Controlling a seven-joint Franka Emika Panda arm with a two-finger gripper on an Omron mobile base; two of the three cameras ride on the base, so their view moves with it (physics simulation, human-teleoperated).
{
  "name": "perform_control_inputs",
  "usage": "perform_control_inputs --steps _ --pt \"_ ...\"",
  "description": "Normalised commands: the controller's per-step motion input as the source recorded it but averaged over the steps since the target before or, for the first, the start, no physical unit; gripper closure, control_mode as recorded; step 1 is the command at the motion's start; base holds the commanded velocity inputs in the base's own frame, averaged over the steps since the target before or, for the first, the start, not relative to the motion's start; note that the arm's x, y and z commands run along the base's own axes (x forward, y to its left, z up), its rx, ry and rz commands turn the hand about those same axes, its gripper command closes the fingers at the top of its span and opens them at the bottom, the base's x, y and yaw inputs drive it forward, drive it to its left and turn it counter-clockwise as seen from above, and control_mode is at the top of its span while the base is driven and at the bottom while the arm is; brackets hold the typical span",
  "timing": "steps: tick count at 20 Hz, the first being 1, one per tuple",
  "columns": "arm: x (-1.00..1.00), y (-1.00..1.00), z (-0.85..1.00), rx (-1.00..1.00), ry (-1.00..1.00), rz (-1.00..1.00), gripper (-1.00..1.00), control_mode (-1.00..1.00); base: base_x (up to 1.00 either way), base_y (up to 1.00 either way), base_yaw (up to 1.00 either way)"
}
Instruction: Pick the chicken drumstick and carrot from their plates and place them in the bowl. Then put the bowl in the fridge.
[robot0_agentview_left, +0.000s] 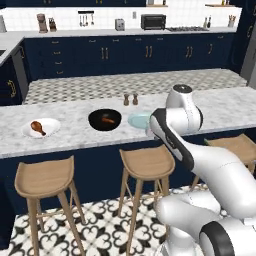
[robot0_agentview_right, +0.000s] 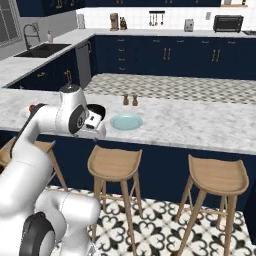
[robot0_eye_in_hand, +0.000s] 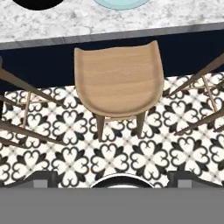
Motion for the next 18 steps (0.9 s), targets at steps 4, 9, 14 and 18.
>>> perform_control_inputs --steps 4,9,14,18 --pt "0.00 0.00 0.00 0.00 0.00 0.00 -1.00 1.00 0.00 1.00 -0.03" --pt "0.00 0.00 0.00 0.00 0.00 0.00 -1.00 1.00 0.30 0.75 -0.01" --pt "0.00 0.00 0.00 0.00 0.00 0.00 -1.00 1.00 0.57 0.08 0.00" --pt "0.00 0.00 0.00 0.00 0.00 0.00 -1.00 1.00 0.51 0.24 0.00"
